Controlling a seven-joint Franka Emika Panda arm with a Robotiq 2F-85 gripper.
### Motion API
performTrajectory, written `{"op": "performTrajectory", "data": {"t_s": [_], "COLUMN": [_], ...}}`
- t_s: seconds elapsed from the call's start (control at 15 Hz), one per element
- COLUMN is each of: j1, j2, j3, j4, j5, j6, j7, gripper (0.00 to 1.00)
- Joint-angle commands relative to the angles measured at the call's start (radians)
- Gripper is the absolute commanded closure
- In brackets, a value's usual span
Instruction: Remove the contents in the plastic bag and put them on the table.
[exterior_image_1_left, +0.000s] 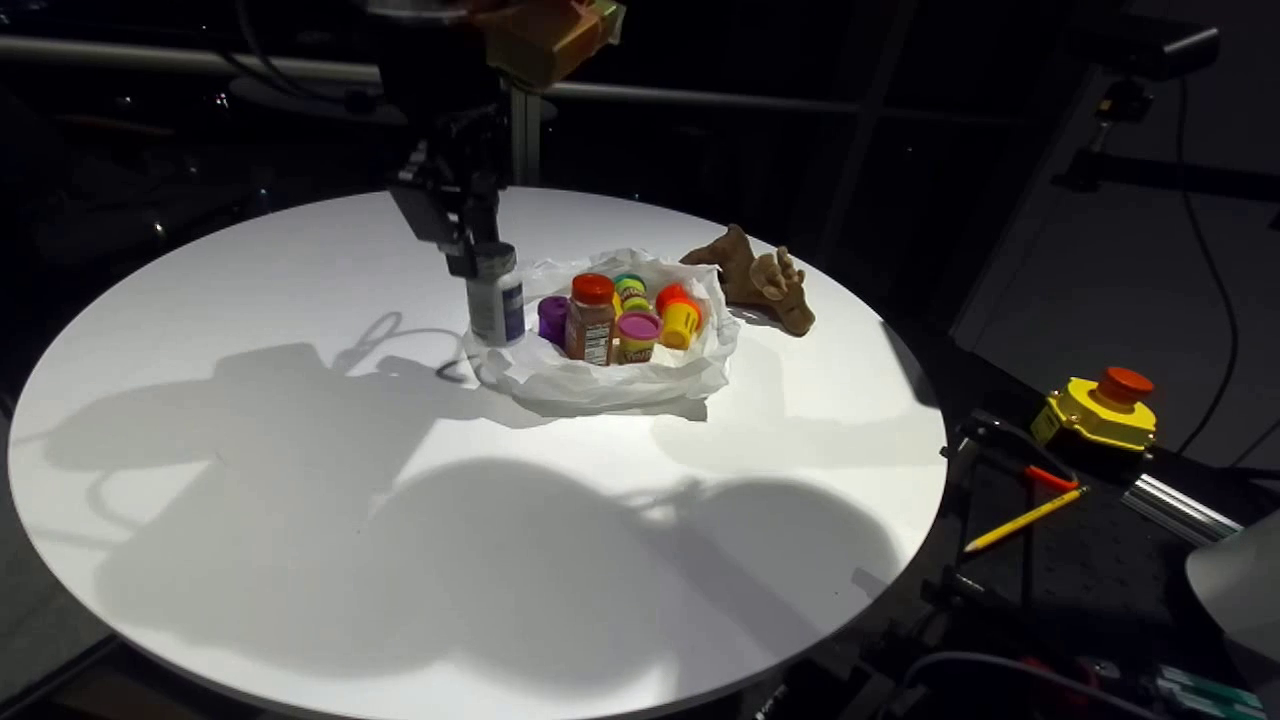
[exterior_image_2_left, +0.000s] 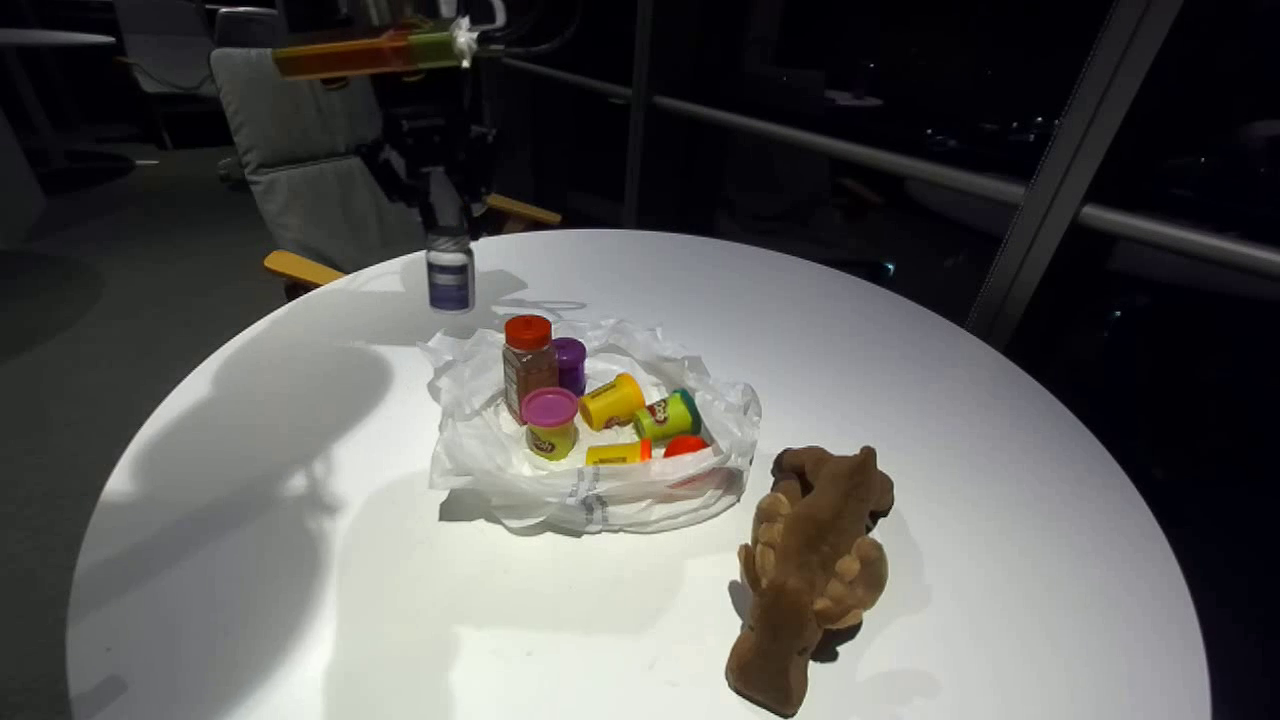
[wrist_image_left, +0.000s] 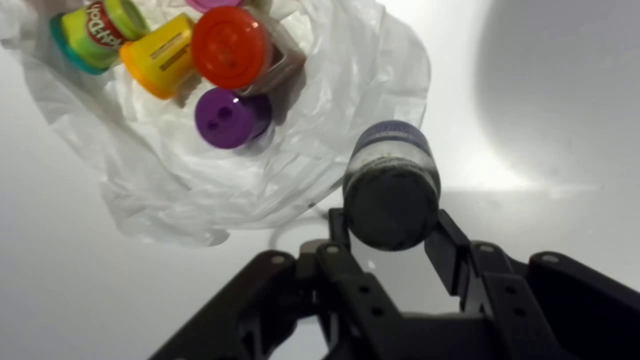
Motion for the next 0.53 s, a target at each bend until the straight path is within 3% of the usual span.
{"op": "performTrajectory", "data": {"t_s": [0.0,0.47], "j1": [0.028,0.031], "j2": [0.021,0.035], "j3": [0.004,0.007], "j4": [-0.077,-0.191], "j5": [-0.074,-0.152], "j6": [0.053,0.265], "j7": [-0.001,-0.016], "gripper": [0.82,0.82]}}
